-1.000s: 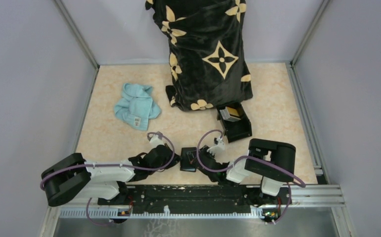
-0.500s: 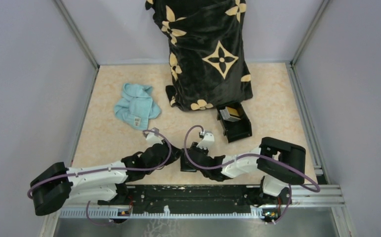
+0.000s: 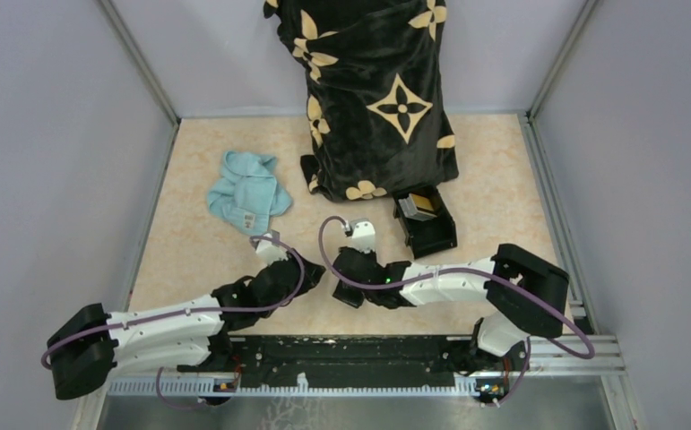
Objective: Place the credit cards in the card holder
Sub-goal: Close the card holder at the center of the board.
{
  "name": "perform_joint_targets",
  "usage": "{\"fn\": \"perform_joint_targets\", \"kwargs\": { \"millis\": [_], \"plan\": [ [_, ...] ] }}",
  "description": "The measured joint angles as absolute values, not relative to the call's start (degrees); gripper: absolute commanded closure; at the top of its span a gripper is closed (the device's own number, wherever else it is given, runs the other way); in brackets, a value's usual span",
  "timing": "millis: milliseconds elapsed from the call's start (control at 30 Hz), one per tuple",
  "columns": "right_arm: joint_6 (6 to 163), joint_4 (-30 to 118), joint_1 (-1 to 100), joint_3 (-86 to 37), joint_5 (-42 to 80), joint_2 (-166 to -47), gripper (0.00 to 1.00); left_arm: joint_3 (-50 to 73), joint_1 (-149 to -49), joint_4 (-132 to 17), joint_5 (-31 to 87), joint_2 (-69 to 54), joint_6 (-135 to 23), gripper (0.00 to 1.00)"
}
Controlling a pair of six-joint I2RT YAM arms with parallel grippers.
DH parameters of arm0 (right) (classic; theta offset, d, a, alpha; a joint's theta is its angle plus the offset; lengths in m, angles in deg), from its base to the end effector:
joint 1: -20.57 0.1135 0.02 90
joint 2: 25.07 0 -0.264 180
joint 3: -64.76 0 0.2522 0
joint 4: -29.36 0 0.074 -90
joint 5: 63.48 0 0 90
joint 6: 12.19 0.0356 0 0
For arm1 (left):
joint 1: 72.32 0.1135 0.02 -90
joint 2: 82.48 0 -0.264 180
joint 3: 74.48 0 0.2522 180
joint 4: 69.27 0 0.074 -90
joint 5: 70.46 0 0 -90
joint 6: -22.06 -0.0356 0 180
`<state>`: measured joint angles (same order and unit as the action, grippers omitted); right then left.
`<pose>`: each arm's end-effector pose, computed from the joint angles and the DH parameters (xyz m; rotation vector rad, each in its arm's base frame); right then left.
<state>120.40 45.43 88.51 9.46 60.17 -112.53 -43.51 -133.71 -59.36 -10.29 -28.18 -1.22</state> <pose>0.1275 0.2621 0.1657 -0.2399 2.2471 0.3171 0.1043 -0.1541 0.1705 -0.4083 2.1295 -0.7925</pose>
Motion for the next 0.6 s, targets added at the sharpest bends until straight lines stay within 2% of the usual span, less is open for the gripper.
{"fn": "perform_joint_targets", "kwargs": {
  "millis": [133, 233, 500, 600],
  "plan": [
    [116.18, 47.59, 88.16, 5.72, 59.99, -111.83, 0.57, -43.95, -133.71, -59.41, -11.31, -28.40, -2.27, 0.54],
    [114.43, 49.19, 88.16, 3.45, 60.14, -110.71, 0.60, -44.16, -133.71, -60.30, -11.29, -27.24, -3.67, 0.55],
    [116.73, 60.51, 88.16, 1.70, 65.04, -106.19, 0.98, -44.29, -133.71, -65.77, -9.63, -20.33, -9.13, 0.65],
    [120.44, 66.23, 88.16, 1.94, 66.48, -105.08, 1.00, -44.16, -133.71, -66.88, -8.73, -18.10, -10.86, 0.72]
  ]
}}
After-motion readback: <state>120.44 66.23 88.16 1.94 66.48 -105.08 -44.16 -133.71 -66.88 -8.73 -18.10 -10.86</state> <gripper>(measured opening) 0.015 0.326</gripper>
